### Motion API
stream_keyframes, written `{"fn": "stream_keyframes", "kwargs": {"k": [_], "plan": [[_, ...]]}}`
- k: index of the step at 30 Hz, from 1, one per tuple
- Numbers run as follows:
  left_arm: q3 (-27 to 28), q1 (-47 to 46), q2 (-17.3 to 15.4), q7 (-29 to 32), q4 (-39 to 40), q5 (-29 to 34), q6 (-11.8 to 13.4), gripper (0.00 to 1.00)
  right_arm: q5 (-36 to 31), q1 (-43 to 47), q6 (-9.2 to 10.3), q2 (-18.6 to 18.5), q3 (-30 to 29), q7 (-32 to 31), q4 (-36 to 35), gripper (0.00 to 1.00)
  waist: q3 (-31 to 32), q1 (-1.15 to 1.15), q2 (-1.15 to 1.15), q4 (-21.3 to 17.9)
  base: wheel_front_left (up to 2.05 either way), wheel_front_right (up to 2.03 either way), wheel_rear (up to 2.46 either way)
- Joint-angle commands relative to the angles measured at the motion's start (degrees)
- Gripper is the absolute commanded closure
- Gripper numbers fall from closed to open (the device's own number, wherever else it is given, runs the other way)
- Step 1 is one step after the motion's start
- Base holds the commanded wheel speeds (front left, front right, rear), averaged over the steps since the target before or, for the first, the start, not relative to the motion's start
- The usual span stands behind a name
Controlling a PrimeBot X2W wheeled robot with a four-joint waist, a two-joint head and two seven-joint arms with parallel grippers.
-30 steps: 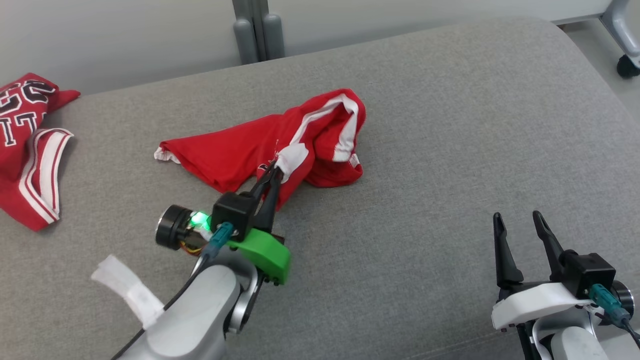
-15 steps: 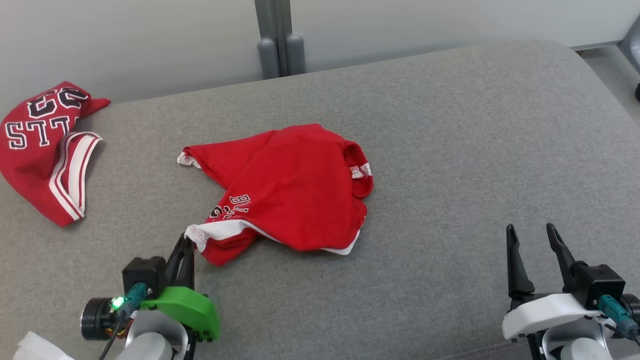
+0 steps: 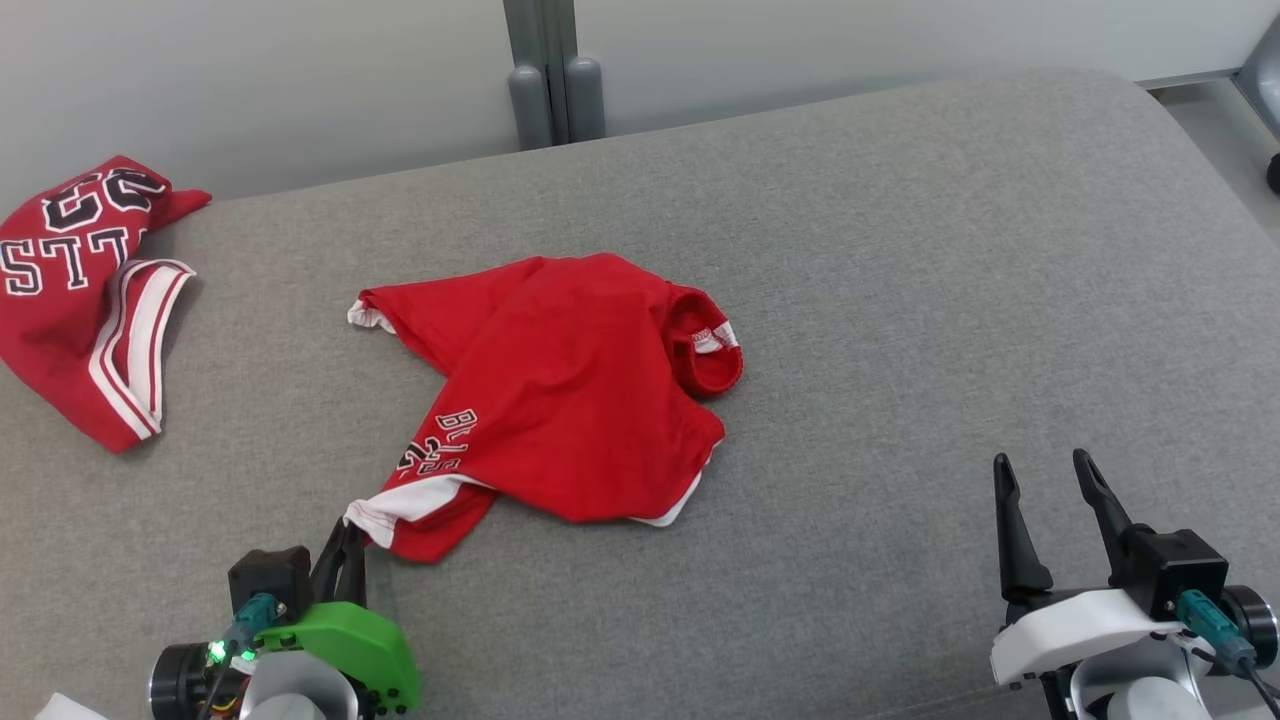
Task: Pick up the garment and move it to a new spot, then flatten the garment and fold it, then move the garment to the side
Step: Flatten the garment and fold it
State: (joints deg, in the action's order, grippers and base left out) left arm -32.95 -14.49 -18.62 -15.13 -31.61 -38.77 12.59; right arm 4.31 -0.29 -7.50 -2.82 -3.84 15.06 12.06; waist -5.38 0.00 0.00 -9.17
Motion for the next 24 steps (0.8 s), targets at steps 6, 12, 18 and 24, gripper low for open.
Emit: {"fn": "stream_keyframes", "kwargs": {"k": [6,12,18,24], "plan": [[2.8,2.0,1.9,0.0,-0.3,2.3,-1.6,0.00,-0.2,1.3,0.02,-0.1,0.3,0.2,0.2,0.00,2.3,0.00,0.00,1.4,0.00,0.00,0.00],[5.5,3.2,2.9,0.0,2.6,5.5,-1.7,0.00,-0.2,2.3,0.02,-0.1,-0.2,0.2,0.2,0.00,4.3,0.00,0.00,3.8,0.00,0.00,0.00],[7.9,5.8,4.6,0.0,7.6,7.7,-1.2,0.00,0.1,2.9,0.02,-0.1,-0.3,0.2,0.3,0.00,5.6,0.00,0.00,6.5,0.00,0.00,0.00],[9.9,9.7,6.4,0.0,11.8,9.1,-0.9,0.00,0.0,2.6,0.02,-0.1,0.3,0.2,0.3,0.00,5.7,0.00,0.00,7.8,0.00,0.00,0.00]]}}
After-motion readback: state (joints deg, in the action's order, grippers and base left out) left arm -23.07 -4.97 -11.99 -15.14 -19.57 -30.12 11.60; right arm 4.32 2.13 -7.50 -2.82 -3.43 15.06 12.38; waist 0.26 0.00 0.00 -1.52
